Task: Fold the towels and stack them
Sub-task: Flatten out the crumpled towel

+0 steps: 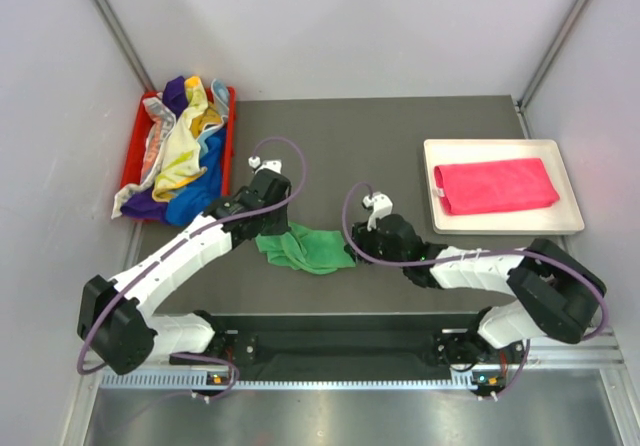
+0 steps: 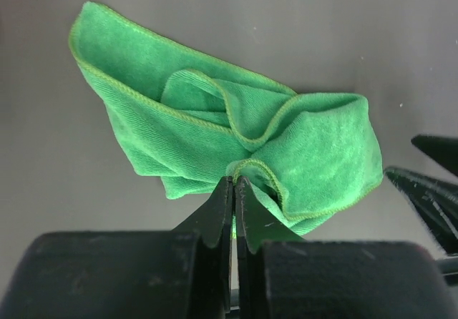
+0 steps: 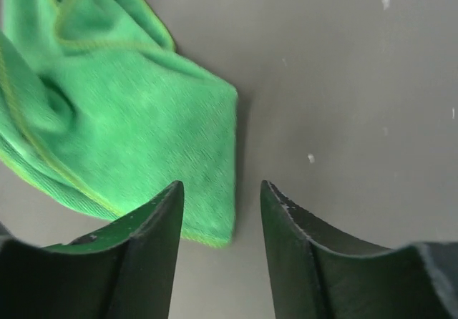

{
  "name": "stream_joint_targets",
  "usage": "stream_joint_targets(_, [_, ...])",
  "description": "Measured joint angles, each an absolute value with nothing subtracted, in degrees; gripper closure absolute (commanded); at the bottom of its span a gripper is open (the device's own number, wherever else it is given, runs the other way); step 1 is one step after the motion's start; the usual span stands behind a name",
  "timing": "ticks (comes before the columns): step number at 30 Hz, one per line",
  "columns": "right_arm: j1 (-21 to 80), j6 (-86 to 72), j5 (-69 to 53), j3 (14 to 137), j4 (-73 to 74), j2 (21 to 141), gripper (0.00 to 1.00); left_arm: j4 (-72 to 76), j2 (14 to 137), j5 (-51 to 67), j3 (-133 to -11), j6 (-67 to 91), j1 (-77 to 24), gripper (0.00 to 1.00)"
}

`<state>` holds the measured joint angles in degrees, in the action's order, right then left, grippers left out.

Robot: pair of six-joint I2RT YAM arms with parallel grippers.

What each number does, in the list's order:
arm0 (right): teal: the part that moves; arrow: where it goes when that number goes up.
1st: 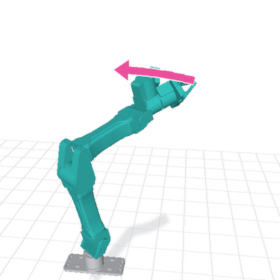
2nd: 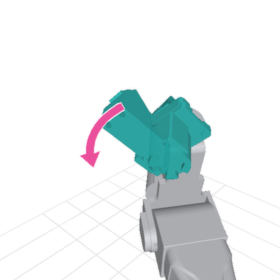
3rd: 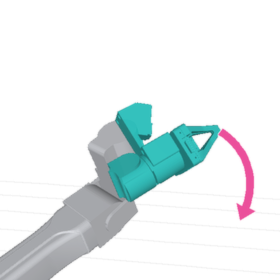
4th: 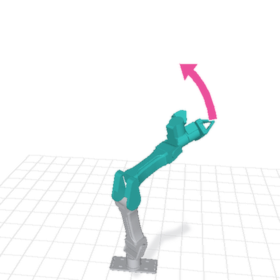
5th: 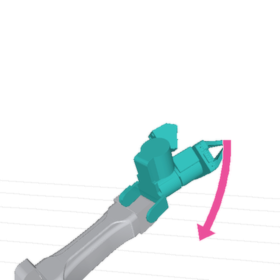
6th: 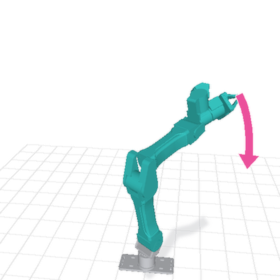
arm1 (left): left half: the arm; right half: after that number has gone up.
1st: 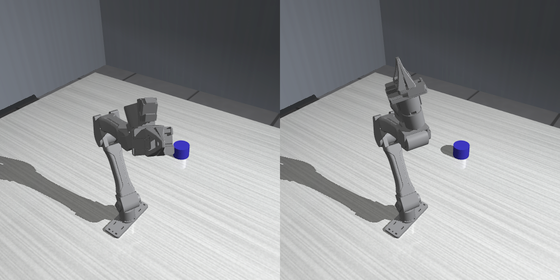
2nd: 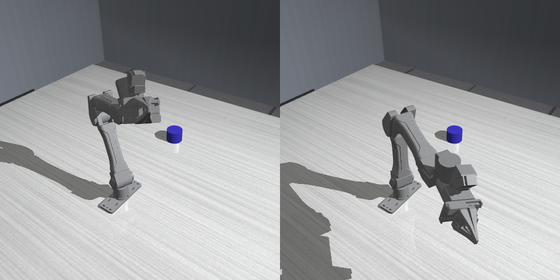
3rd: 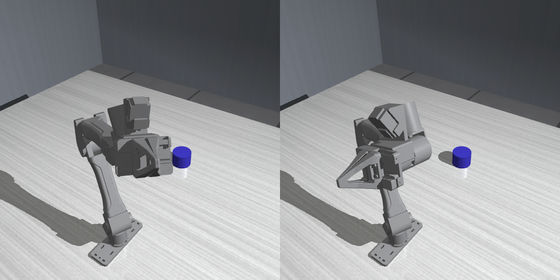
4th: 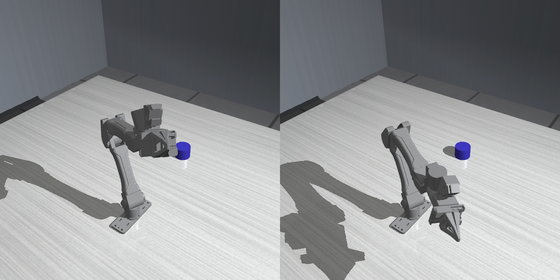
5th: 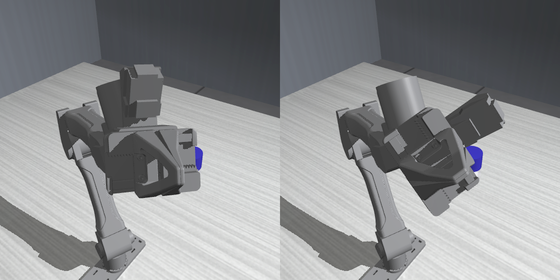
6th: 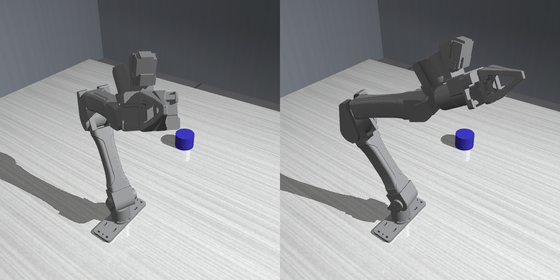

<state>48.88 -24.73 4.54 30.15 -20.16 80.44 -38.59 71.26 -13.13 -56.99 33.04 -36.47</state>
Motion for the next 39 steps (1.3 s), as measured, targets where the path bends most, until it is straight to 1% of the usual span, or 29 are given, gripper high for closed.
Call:
stream_joint_targets(6, [50.76, -26.76, 7.77, 22.68, -23.66, 80.27, 0.52, -38.48, 71.26, -12.47, -56.99, 32.82, -34.35, 1.0])
stream_joint_targets(9, [52.16, -27.75, 8.97, 21.37, -25.82, 80.36, 0.52, -38.39, 71.26, -11.92, -56.99, 32.8, -34.15, 1.0])
stream_joint_targets(15, [54.83, -28.71, 10.39, 21.43, -28.1, 81.84, 0.52, -38.02, 71.26, -11.33, -56.99, 32.62, -34.15, 1.0])
stream_joint_targets(30, [61.43, -26.06, 19.31, 22.04, -25.54, 81.84, 0.51, -38.04, 71.26, -10.87, -56.99, 31.75, -33.98, 1.0])
stream_joint_targets(39, [62.54, -23.7, 22.57, 27.94, -22.79, 87.22, 0.53, -38.04, 71.26, -10.68, -56.99, 31.59, -33.93, 1.0])
